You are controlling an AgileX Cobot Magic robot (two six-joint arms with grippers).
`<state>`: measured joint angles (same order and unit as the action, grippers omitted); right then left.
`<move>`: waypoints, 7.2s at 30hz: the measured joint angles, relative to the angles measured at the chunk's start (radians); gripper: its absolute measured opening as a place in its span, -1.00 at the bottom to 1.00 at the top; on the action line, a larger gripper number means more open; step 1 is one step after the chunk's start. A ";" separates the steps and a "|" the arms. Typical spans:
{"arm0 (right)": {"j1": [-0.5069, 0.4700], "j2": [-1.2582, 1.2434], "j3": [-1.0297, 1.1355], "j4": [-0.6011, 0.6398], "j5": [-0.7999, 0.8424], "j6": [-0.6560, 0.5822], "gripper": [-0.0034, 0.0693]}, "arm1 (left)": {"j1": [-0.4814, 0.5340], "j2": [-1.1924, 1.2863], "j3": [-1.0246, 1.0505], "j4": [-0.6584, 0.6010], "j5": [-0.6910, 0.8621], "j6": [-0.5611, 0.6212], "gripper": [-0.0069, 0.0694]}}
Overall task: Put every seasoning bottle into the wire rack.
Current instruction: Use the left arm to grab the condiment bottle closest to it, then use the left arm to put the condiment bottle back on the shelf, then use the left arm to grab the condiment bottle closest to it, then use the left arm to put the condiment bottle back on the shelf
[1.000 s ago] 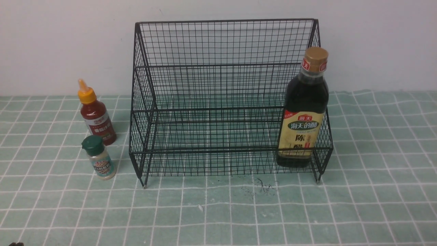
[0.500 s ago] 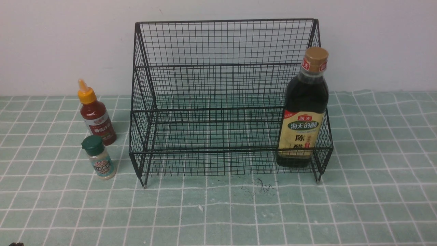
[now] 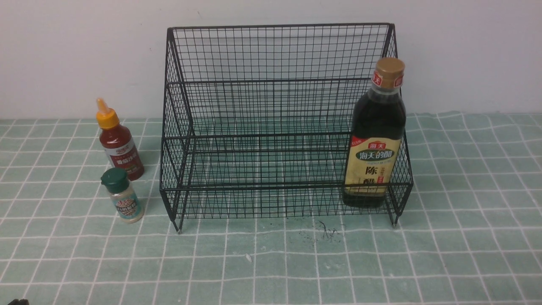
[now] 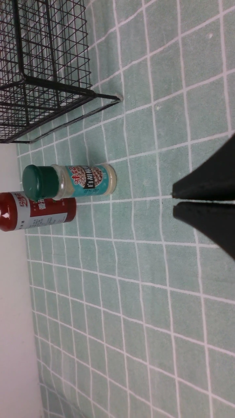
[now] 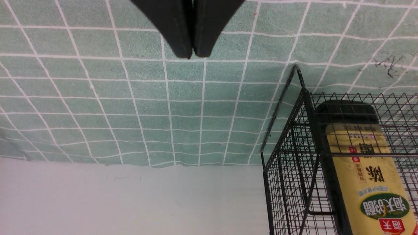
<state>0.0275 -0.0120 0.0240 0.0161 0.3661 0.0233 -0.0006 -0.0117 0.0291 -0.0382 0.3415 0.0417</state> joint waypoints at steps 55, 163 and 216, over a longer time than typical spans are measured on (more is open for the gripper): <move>0.000 0.000 0.000 0.000 0.000 0.000 -0.94 | 0.000 1.729 -1.254 -0.074 0.392 0.043 0.67; 0.000 0.000 0.000 0.001 0.001 -0.003 -0.94 | 0.081 2.004 -1.836 -0.075 0.630 0.142 0.78; 0.000 0.000 0.000 0.005 0.002 -0.003 -0.94 | -0.339 2.067 -2.233 0.032 0.937 -0.019 -0.06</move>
<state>0.0275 -0.0120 0.0240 0.0210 0.3680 0.0205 -0.3399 2.0555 -2.2044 -0.0064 1.2788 0.0228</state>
